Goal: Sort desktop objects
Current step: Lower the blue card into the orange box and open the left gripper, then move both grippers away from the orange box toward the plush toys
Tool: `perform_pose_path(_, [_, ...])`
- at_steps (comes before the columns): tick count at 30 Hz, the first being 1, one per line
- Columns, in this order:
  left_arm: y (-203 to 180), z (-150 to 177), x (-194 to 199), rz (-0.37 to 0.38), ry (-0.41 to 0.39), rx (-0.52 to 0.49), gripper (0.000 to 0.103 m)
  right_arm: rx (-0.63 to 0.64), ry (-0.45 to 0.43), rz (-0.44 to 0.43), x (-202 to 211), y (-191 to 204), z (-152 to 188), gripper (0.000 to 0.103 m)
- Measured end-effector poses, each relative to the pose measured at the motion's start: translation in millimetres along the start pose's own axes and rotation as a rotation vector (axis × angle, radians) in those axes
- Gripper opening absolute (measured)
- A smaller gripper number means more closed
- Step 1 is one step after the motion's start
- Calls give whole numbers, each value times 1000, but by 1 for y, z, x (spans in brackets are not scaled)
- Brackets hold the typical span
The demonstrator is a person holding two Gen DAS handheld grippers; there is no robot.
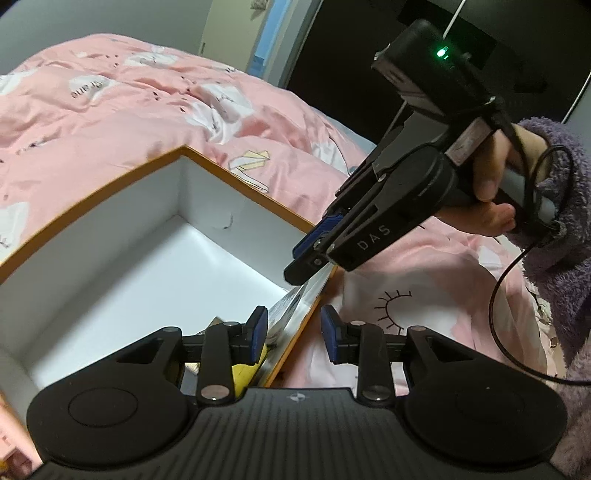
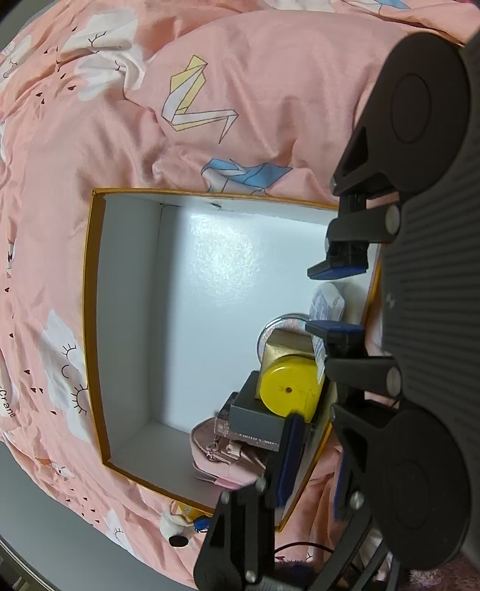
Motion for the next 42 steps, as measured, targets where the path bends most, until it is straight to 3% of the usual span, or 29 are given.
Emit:
perform_pose_path(8, [14,18,45,-124,-50,100,35,51,-51,-21,13,26,-4,26])
perform_pose_path(17, [38,54,94,-288,-99,285,35,261,-119,-100,13,119,-16,26])
perform_pose_path(26, [70,111,146,-469,-120,432,35,408,-209,-192,-23,214,-25,26])
perform_pose_path(35, [108,169,177,-568,-115,587,35,455,-236,-133,-89,270,-22,26])
perform_pose_path(42, [133,184,179,-592,-84,585,35,467,-235,-48,-126,290,-26,28])
Point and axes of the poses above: each gripper's, at about its wrist camera, not at the fingertips, and x roughly against the way its jaws point, y to its left, z to its underside, the point moved 1 cm from there along -x, roughly the way its jaws point, and after that the axes turned 6 degrees about -z, right-handed, at the moved point
